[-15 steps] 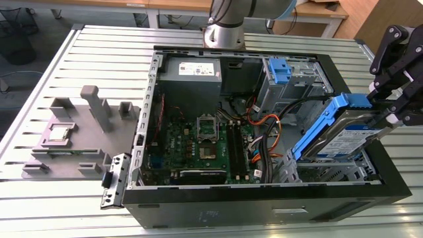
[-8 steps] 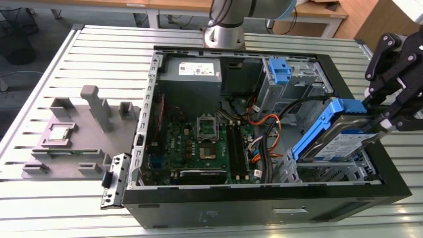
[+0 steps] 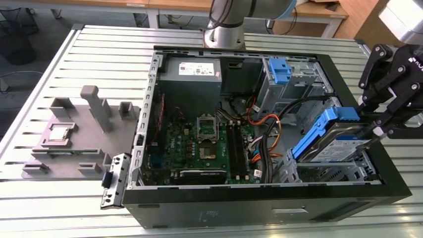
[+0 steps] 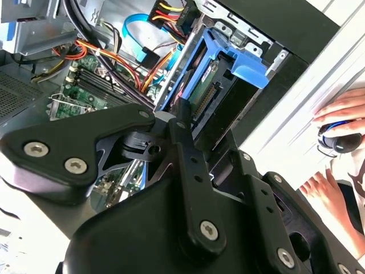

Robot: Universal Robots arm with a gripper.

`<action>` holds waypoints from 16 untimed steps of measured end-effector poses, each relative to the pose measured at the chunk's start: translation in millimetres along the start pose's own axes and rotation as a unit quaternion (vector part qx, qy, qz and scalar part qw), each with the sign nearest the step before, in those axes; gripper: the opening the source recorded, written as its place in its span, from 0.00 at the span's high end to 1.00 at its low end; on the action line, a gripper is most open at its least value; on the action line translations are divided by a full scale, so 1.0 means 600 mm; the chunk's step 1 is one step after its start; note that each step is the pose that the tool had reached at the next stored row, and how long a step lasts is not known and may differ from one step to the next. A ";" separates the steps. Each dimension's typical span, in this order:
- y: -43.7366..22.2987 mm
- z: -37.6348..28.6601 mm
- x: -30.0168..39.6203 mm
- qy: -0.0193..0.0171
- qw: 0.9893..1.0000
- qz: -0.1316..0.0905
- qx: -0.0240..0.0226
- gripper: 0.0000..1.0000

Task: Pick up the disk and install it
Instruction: 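Insert the disk into the insertion slot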

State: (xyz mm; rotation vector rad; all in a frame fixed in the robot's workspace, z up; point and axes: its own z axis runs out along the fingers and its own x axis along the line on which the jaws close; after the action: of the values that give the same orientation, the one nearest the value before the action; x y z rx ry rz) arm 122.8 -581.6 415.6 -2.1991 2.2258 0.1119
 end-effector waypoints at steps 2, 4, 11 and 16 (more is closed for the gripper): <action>0.000 0.005 0.001 0.000 1.000 0.000 0.000 0.65; 0.000 0.007 0.001 0.000 1.000 0.000 0.000 0.65; 0.000 0.011 0.002 0.000 1.000 0.000 0.000 0.65; -0.001 0.026 0.003 0.000 1.000 0.000 0.000 0.65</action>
State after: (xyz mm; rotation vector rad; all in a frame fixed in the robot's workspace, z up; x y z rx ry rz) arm 122.8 -582.7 399.9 -2.1990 2.2257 0.1121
